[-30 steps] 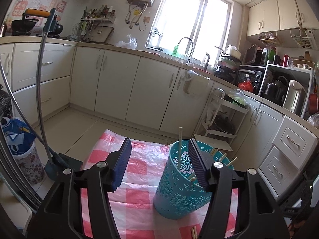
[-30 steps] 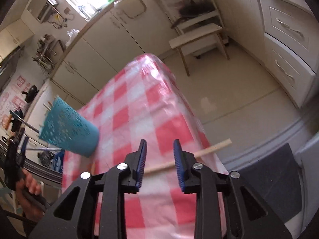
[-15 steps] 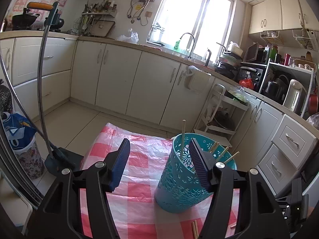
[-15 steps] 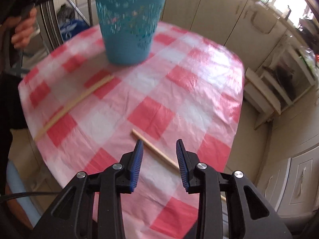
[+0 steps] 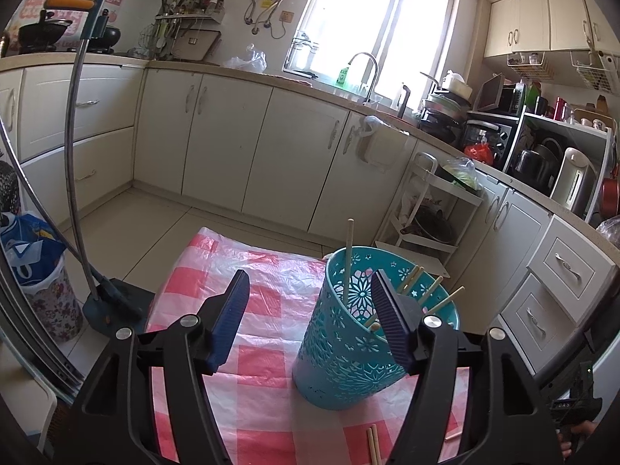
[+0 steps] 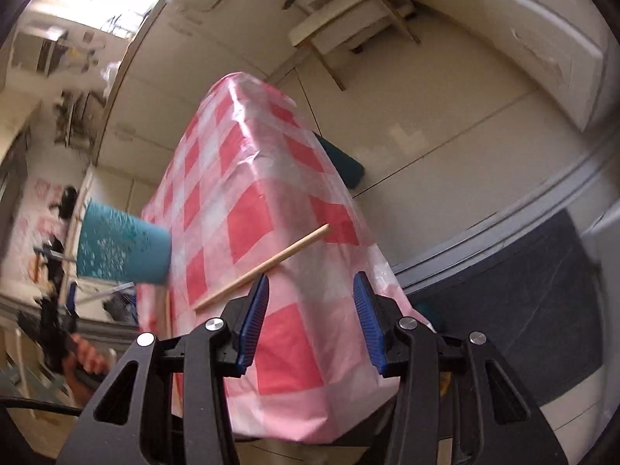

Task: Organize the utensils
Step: 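Lower the right gripper to the sticks and grasp one wooden stick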

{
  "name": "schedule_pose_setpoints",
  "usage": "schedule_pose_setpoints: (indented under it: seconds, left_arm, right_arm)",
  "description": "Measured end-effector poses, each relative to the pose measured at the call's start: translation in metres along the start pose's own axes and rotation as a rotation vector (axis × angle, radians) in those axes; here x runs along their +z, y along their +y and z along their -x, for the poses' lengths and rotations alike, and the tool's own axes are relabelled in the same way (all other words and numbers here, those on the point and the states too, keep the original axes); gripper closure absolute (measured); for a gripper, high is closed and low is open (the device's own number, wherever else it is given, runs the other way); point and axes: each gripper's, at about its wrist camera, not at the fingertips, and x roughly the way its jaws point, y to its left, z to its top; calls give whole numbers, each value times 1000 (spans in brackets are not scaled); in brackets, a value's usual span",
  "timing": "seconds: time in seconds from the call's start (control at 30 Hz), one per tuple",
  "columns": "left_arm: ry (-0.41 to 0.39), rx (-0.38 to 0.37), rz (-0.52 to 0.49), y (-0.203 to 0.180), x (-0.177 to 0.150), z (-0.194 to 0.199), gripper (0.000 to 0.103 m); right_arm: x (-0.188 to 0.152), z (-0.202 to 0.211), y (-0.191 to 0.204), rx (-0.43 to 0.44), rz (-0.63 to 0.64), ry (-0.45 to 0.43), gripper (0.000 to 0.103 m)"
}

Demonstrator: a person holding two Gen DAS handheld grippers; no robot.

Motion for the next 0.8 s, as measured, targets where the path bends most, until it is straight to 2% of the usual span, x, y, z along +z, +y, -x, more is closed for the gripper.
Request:
schedule_pose_setpoints:
  seconds: [0.13, 0.27, 0.4, 0.5, 0.6, 0.8]
  left_arm:
    - [6, 1, -12, -4, -3, -3, 41]
    - [17, -2, -24, -10, -6, -7, 40]
    - [26, -1, -35, -14, -9, -10, 40]
    - [29, 2, -40, -16, -10, -12, 39]
    - [32, 4, -37, -16, -9, -14, 39]
    - [40, 2, -42, -19, -10, -18, 38]
  right_arm:
    - [-2, -10, -15, 134, -117, -3, 58]
    - [4, -9, -26, 204, -182, -33, 58]
    - [13, -14, -17, 231, -211, -33, 64]
    - [17, -20, -15, 245, -223, -35, 74]
    - [20, -22, -15, 228, -211, -39, 89]
    - [24, -24, -13, 215, -184, -64, 90]
